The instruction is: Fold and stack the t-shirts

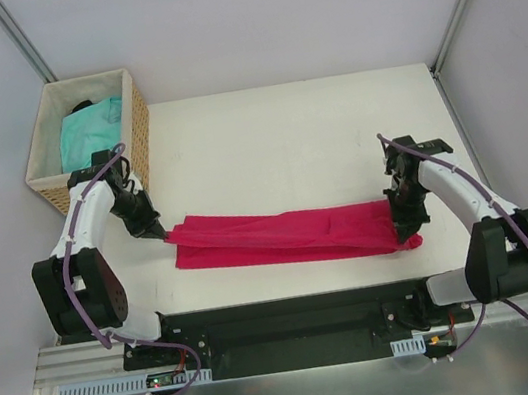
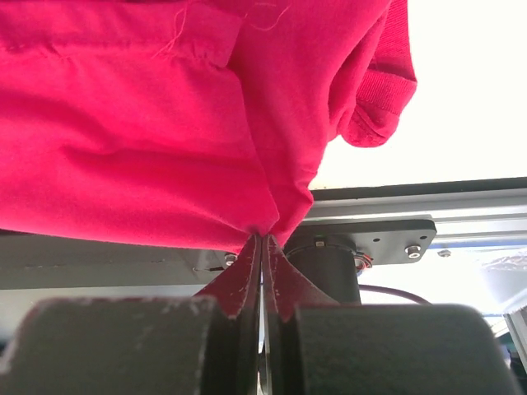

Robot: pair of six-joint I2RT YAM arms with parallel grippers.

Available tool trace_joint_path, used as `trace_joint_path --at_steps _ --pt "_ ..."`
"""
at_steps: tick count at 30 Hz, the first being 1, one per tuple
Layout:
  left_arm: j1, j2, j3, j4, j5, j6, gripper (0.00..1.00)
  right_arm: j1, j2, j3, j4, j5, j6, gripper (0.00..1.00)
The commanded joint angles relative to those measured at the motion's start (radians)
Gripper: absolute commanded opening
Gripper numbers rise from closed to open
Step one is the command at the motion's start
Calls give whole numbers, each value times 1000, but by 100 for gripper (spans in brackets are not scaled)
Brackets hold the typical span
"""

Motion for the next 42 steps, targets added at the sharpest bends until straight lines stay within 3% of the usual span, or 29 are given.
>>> trace_joint_path --at_steps 1,13,17,36,37,40,42 --pt "12 -26 10 -41 -7 27 0 3 28 41 -29 44 15 1" --pt "12 -33 0 -71 -7 41 0 3 102 87 -32 28 0 1" --pt "12 -42 16 -90 -33 44 17 6 116 110 -38 65 4 1" --pt "11 -31 102 -104 -52 9 18 15 107 107 -63 30 49 1" --pt "12 -32 110 -102 -53 7 18 18 107 112 -67 28 49 5" --pt "12 -39 154 -96 -52 1 22 21 93 127 -102 79 91 30" --pt "14 -36 209 -98 -55 -7 24 23 58 139 -131 113 105 39"
